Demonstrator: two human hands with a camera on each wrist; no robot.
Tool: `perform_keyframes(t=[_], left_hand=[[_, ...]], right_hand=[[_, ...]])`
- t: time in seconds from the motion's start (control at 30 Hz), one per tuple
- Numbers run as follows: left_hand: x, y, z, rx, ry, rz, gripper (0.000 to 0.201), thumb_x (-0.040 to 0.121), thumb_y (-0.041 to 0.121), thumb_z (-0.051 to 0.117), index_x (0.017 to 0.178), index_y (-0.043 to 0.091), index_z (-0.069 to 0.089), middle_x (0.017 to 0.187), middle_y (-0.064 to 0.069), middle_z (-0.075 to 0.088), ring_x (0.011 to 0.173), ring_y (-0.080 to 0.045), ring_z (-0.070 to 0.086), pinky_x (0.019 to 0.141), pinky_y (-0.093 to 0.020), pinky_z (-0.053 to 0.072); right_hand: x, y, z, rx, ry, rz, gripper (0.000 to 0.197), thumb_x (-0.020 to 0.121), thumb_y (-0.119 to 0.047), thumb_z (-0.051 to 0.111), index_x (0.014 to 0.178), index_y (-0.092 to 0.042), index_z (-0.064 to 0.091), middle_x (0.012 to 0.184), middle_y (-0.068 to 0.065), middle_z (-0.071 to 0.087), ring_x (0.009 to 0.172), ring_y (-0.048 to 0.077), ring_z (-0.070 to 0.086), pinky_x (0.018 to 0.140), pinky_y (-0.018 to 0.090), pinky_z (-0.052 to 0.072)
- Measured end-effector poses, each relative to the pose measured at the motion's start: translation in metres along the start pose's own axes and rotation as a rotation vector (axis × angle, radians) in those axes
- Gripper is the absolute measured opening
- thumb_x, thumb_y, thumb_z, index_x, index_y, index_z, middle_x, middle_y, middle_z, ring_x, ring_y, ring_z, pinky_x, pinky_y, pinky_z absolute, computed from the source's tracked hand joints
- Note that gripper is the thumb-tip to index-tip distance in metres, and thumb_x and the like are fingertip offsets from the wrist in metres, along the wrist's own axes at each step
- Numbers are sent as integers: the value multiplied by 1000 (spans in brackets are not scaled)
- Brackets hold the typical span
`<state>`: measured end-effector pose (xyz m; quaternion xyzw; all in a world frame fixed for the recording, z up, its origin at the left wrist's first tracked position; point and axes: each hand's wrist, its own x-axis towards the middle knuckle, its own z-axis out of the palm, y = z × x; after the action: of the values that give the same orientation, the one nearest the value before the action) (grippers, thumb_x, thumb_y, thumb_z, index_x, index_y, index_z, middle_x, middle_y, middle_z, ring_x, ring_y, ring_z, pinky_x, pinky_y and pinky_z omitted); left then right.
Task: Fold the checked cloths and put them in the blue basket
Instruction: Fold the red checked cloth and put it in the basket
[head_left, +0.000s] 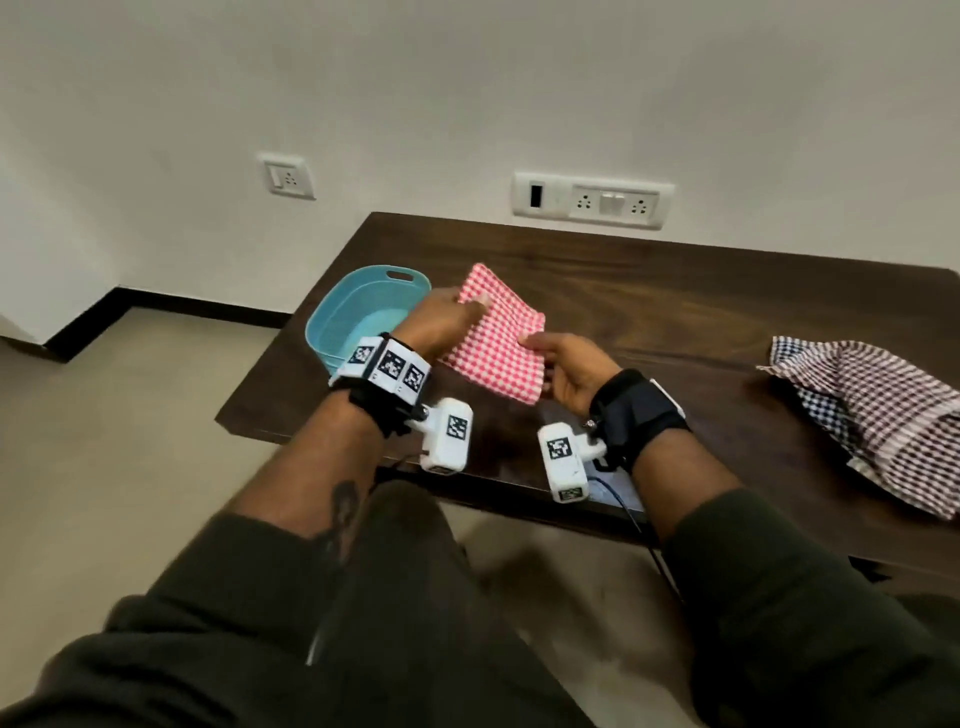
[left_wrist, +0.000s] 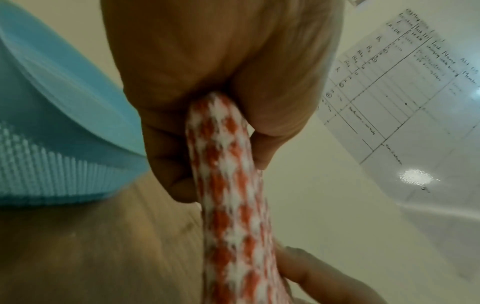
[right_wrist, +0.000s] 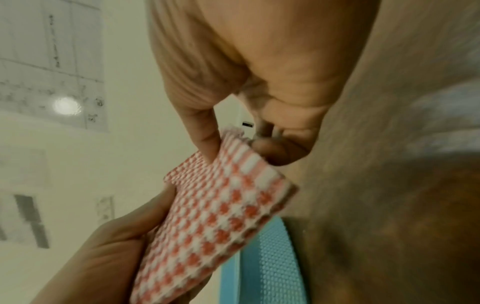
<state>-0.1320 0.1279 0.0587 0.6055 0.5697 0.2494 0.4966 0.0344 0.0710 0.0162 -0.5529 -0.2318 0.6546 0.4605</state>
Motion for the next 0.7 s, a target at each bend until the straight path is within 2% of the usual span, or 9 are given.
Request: perform_keyframes(t=[0.1,0.2,0.27,0.33,0.37,0.47,0.57,0.63,0.7], left_hand=[[11,-10,-72,29,80,10,32,96,33,60,116,9,66,106,-7,74,96,-23,71,95,-45,53],[33,-19,-127,159,200,-4,39,92,31,65,122,6,65,114,-11,71,99,-25,69,95,-41,53],[50,-25,-147,306,269,-32,45,90,32,67,124,4,65,120,-15,68,104,-28,67,91,-33,51],[66,-36,-160,446,299,-95,50,87,34,70,125,2,63,125,-16,65,109,-30,64,87,-31,50],[74,-43,-164,487,307,-126,52,86,35,72,124,1,63,125,-17,65,109,-31,64,86,-33,50],[93,-60,-168,542,332,-142,49,84,32,75,120,1,66,122,-17,67,108,-32,65,86,-34,51],[102,-70,-168,581,346,-122,46,80,30,77,116,4,68,117,-16,69,105,-32,66,86,-34,52],[105,-74,-164,612,336,-121,46,79,28,79,115,2,68,117,-16,69,106,-33,66,87,-34,52],[105,-75,-159,640,328,-112,47,78,29,81,114,2,67,118,-17,68,107,-33,65,89,-36,53]], right_hand=[[16,-21,64,-129,23,-102,26,84,-1,68,109,1,65,92,11,70,74,22,68,67,34,56],[46,-36,124,-259,73,-198,19,78,7,72,92,-2,64,101,17,72,87,31,72,77,47,60],[62,-41,151,-329,130,-233,36,73,7,77,102,-4,59,114,19,67,96,34,70,79,52,60],[75,-39,172,-443,205,-253,65,73,1,79,130,-2,48,128,17,60,111,32,64,88,46,58],[82,-37,179,-516,236,-274,70,76,-2,78,137,-1,44,134,16,56,118,31,60,94,41,54],[98,-27,187,-699,291,-349,60,85,-6,65,140,-1,42,140,15,53,126,31,54,99,32,49],[108,-18,190,-820,317,-376,48,86,-7,59,132,-5,47,131,15,58,117,32,59,92,36,54],[109,-17,189,-898,336,-391,41,88,-7,59,128,-6,49,127,13,60,115,30,60,84,30,51],[108,-15,191,-1018,347,-426,37,89,-8,58,126,-7,52,124,12,62,112,29,62,79,31,48]])
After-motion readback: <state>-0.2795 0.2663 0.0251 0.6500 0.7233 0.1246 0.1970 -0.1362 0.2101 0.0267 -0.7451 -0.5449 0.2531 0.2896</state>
